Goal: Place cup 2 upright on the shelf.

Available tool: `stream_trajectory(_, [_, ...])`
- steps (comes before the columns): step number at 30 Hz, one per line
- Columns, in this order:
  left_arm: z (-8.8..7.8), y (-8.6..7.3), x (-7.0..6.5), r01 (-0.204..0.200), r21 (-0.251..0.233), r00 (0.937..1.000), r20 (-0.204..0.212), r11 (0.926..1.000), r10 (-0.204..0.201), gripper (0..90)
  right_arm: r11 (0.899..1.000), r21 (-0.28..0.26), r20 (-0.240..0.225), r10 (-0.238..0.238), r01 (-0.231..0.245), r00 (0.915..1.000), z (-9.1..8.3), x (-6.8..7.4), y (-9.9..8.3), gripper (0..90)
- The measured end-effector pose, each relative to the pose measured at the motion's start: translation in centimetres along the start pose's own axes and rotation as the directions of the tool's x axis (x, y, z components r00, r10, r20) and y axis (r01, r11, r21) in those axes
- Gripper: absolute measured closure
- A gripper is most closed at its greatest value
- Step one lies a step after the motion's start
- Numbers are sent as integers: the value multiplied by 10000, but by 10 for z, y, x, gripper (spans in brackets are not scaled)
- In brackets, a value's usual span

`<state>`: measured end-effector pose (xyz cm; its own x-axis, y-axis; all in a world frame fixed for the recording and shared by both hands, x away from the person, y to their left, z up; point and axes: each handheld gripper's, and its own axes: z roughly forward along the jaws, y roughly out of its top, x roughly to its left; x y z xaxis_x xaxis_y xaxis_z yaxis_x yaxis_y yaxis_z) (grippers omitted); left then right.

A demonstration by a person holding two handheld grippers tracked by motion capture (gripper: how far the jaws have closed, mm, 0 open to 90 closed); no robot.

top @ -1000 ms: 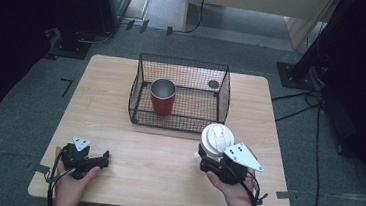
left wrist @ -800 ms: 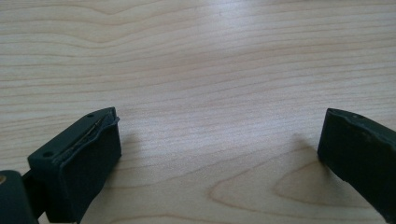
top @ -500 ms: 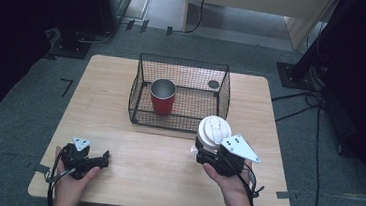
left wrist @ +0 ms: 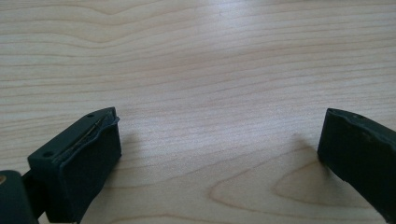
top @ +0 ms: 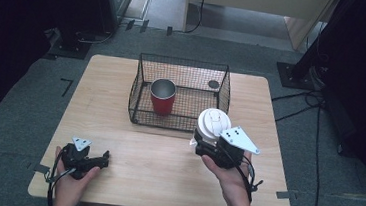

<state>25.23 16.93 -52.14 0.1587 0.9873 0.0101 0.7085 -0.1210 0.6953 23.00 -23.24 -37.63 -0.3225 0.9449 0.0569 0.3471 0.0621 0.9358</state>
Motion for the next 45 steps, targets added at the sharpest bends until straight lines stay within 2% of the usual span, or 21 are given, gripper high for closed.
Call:
stream_trajectory(3, [0,0,0,0,-1,10000,-3,10000,0,0,9998,-61,279,-178,180,9995,3,1,2,161])
stream_trajectory(11, [0,0,0,-3,2,10000,-4,10000,3,0,9984,-366,792,453,-425,9958,9,-3,10,161])
stream_trajectory(15, [0,0,0,-4,4,10000,-3,10000,4,0,9970,-542,984,596,-545,9934,11,-5,16,161])
stream_trajectory(29, [0,0,0,-9,3,10000,-2,10000,9,0,9937,-1069,1152,447,-324,9923,19,-4,38,161])
stream_trajectory(42, [0,0,0,-6,1,10000,1,10000,6,0,9923,-1233,1642,354,-151,9858,40,-4,53,160])
stream_trajectory(45, [0,0,0,-4,-3,10000,1,10000,4,0,9909,-1309,1844,544,-303,9813,46,-6,54,160])
